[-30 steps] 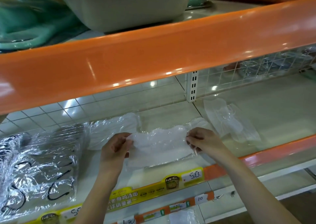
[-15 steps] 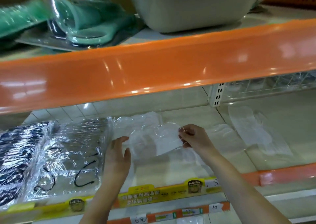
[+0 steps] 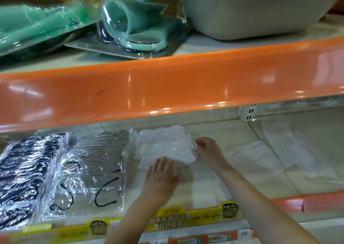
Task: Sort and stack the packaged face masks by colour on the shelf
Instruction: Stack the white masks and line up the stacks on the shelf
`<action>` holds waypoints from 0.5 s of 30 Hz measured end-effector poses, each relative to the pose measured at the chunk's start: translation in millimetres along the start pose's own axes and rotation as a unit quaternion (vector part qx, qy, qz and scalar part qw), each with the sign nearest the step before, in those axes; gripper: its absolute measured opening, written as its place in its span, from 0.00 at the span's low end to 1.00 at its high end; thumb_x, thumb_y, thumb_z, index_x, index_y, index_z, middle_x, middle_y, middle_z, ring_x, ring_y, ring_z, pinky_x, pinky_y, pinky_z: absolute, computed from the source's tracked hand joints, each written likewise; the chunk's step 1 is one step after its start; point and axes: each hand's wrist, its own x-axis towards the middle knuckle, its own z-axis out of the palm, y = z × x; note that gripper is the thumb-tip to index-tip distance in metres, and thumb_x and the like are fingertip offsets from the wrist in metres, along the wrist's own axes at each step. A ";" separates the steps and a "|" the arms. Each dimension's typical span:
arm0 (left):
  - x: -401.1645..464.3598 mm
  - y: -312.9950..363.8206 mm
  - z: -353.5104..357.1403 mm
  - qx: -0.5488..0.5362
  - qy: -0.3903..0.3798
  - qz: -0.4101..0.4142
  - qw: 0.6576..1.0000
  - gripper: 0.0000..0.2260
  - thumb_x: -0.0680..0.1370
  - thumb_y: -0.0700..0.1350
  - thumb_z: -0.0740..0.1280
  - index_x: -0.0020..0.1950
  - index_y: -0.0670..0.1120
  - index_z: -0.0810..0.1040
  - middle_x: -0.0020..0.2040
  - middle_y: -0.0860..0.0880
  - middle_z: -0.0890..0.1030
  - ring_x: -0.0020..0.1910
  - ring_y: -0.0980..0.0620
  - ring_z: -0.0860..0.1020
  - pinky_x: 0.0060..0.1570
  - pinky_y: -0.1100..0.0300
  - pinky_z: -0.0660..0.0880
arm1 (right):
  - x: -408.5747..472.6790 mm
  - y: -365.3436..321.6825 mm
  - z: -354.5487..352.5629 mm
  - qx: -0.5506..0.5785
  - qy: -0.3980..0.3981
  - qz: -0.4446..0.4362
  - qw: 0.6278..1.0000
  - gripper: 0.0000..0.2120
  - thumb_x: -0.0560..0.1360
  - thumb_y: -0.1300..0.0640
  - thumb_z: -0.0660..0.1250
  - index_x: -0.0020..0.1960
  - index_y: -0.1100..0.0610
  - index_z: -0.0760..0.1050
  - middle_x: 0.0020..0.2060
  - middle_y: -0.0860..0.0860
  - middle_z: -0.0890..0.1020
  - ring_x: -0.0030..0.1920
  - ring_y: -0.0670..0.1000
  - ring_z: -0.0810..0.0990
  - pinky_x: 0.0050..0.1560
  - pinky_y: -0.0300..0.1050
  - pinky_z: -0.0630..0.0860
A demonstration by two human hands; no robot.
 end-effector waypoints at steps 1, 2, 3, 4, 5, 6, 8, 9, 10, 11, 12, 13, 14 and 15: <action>0.0 0.6 -0.8 0.020 -0.011 -0.001 1.000 0.26 0.81 0.59 0.51 0.77 0.51 0.53 0.79 0.48 0.48 0.78 0.48 0.45 0.74 0.54 0.45 | -0.1 1.4 1.1 -0.070 0.022 -0.016 0.997 0.11 0.74 0.67 0.61 0.53 0.60 0.78 0.44 0.52 0.79 0.46 0.52 0.78 0.45 0.37 0.72; -0.3 -0.3 -1.1 0.034 -0.017 -0.002 0.999 0.26 0.82 0.58 0.51 0.78 0.51 0.52 0.79 0.48 0.46 0.78 0.47 0.44 0.74 0.54 0.44 | -1.0 2.7 2.8 -0.118 0.038 -0.036 0.992 0.14 0.74 0.67 0.61 0.58 0.61 0.77 0.51 0.54 0.78 0.53 0.54 0.77 0.52 0.40 0.71; -0.9 -0.5 -2.7 0.048 -0.017 -0.001 0.999 0.27 0.81 0.59 0.51 0.78 0.51 0.51 0.79 0.48 0.46 0.78 0.47 0.44 0.73 0.54 0.43 | -3.2 3.7 5.2 -0.145 0.042 -0.061 0.987 0.16 0.75 0.67 0.60 0.61 0.62 0.75 0.56 0.56 0.76 0.57 0.55 0.75 0.57 0.42 0.69; -1.1 -1.3 -2.9 0.057 -0.015 -0.003 0.998 0.28 0.81 0.61 0.49 0.78 0.51 0.51 0.79 0.47 0.45 0.78 0.47 0.44 0.73 0.54 0.43 | -5.9 4.5 8.4 -0.169 0.037 -0.091 0.981 0.16 0.75 0.67 0.60 0.62 0.63 0.74 0.58 0.58 0.75 0.59 0.56 0.74 0.60 0.42 0.67; -1.3 -2.7 -2.6 0.065 -0.017 -0.002 0.998 0.31 0.78 0.64 0.46 0.78 0.51 0.51 0.79 0.47 0.45 0.78 0.47 0.44 0.73 0.54 0.43 | -9.0 5.7 13.2 -0.193 0.022 -0.119 0.974 0.16 0.76 0.67 0.60 0.62 0.62 0.74 0.59 0.58 0.74 0.60 0.57 0.73 0.61 0.42 0.66; -1.5 -3.9 -2.8 0.071 -0.020 -0.002 0.997 0.34 0.76 0.66 0.43 0.78 0.51 0.50 0.79 0.47 0.45 0.78 0.47 0.44 0.73 0.54 0.43 | -12.2 7.2 18.3 -0.223 0.001 -0.140 0.965 0.15 0.76 0.66 0.60 0.62 0.61 0.75 0.59 0.57 0.74 0.60 0.56 0.73 0.62 0.43 0.66; -0.9 -6.4 -2.9 0.085 -0.023 0.004 0.996 0.38 0.71 0.67 0.38 0.78 0.50 0.50 0.79 0.47 0.45 0.78 0.46 0.44 0.73 0.54 0.44 | -19.0 12.1 29.8 -0.279 -0.036 -0.164 0.946 0.13 0.78 0.62 0.59 0.61 0.57 0.75 0.60 0.55 0.73 0.61 0.56 0.72 0.61 0.45 0.67; 0.3 -8.1 -3.2 0.093 -0.021 0.005 0.995 0.37 0.73 0.66 0.39 0.78 0.50 0.50 0.79 0.47 0.45 0.78 0.46 0.44 0.73 0.54 0.44 | -22.8 13.4 34.3 -0.304 -0.050 -0.170 0.936 0.13 0.79 0.60 0.58 0.62 0.56 0.74 0.60 0.53 0.73 0.61 0.55 0.71 0.61 0.46 0.67; 1.4 -9.7 -3.5 0.101 -0.019 0.003 0.995 0.34 0.75 0.65 0.41 0.78 0.50 0.50 0.79 0.47 0.46 0.78 0.46 0.45 0.73 0.54 0.44 | -26.3 14.0 37.7 -0.325 -0.062 -0.172 0.928 0.13 0.80 0.58 0.57 0.63 0.54 0.72 0.61 0.51 0.72 0.62 0.53 0.70 0.60 0.46 0.67; 1.9 -10.8 -5.0 0.103 -0.014 0.002 0.995 0.32 0.77 0.64 0.43 0.78 0.50 0.51 0.79 0.47 0.46 0.78 0.47 0.45 0.73 0.54 0.44 | -29.7 14.6 40.6 -0.340 -0.071 -0.174 0.922 0.14 0.81 0.57 0.56 0.64 0.54 0.71 0.62 0.50 0.71 0.63 0.52 0.69 0.60 0.46 0.67; 2.5 -12.5 -5.8 0.102 -0.012 0.001 0.995 0.31 0.78 0.63 0.43 0.78 0.50 0.51 0.79 0.46 0.46 0.78 0.47 0.45 0.73 0.54 0.44 | -32.4 14.4 43.4 -0.350 -0.075 -0.178 0.917 0.14 0.81 0.55 0.55 0.65 0.53 0.70 0.63 0.49 0.70 0.64 0.51 0.68 0.61 0.46 0.66; 3.0 -14.3 -6.5 0.102 -0.013 -0.001 0.995 0.30 0.79 0.63 0.44 0.78 0.50 0.50 0.79 0.46 0.46 0.78 0.47 0.45 0.73 0.54 0.44 | -34.4 14.8 46.4 -0.355 -0.076 -0.186 0.913 0.15 0.81 0.54 0.54 0.66 0.53 0.70 0.64 0.49 0.70 0.64 0.51 0.68 0.61 0.45 0.65; 3.5 -15.5 -7.3 0.102 -0.018 -0.004 0.995 0.30 0.79 0.63 0.44 0.78 0.50 0.51 0.79 0.46 0.46 0.78 0.46 0.45 0.73 0.54 0.44 | -35.4 15.0 49.3 -0.358 -0.074 -0.195 0.910 0.15 0.82 0.54 0.54 0.65 0.54 0.70 0.64 0.49 0.70 0.65 0.52 0.67 0.62 0.45 0.64; 3.7 -15.8 -8.2 0.096 -0.017 -0.005 0.995 0.32 0.77 0.64 0.41 0.78 0.50 0.51 0.79 0.46 0.47 0.78 0.46 0.45 0.73 0.54 0.44 | -35.1 16.6 52.1 -0.362 -0.071 -0.204 0.907 0.16 0.81 0.52 0.52 0.65 0.54 0.71 0.64 0.50 0.70 0.65 0.52 0.67 0.62 0.45 0.64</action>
